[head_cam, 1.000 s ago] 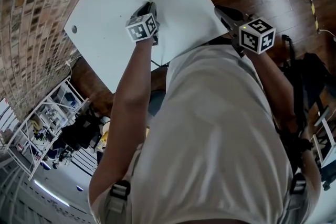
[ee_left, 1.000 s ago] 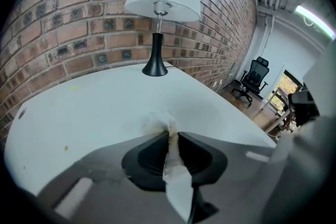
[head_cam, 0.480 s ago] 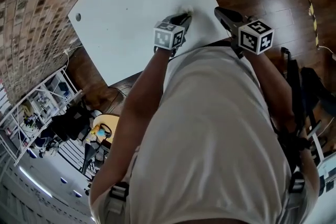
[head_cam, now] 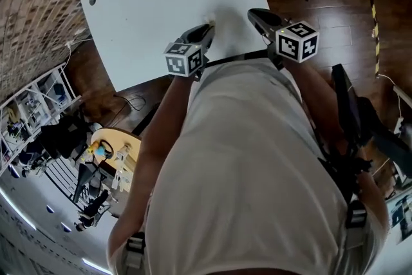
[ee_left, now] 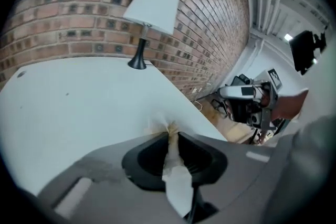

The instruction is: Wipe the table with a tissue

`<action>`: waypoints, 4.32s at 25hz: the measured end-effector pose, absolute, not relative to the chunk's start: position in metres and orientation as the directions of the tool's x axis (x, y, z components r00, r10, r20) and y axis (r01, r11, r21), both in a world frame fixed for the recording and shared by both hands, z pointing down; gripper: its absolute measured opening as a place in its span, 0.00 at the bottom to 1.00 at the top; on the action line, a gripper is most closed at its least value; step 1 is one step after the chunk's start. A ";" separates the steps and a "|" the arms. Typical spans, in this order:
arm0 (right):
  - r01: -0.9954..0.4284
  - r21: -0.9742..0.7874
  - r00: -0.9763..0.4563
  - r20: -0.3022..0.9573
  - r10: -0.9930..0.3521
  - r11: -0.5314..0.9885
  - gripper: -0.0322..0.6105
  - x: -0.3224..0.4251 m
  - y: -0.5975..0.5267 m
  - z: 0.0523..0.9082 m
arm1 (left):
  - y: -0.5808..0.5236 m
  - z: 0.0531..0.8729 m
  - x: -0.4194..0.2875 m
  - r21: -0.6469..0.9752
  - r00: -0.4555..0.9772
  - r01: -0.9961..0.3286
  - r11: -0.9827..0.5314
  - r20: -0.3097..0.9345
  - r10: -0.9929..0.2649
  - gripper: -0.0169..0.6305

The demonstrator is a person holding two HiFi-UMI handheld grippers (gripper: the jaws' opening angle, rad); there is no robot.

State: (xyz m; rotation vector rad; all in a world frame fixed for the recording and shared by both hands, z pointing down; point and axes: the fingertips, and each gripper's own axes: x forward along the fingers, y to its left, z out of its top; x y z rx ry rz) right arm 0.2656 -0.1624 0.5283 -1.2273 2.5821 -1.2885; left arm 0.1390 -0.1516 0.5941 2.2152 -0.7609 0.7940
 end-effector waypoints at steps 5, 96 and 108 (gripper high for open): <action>-0.652 -0.656 -0.711 0.354 -0.608 0.381 0.06 0.236 -0.164 0.532 | -0.149 0.598 0.079 0.463 0.658 -0.743 -0.483 0.640 -0.398 0.13; -0.596 -0.750 -0.722 0.344 -0.600 0.287 0.06 0.164 -0.183 0.549 | -0.238 0.611 0.032 0.140 0.454 -0.705 -0.695 0.842 -0.291 0.13; -0.586 -0.718 -0.778 0.368 -0.509 0.376 0.06 0.080 -0.186 0.542 | -0.230 0.614 -0.148 0.176 0.329 -0.932 -0.316 0.776 -0.538 0.13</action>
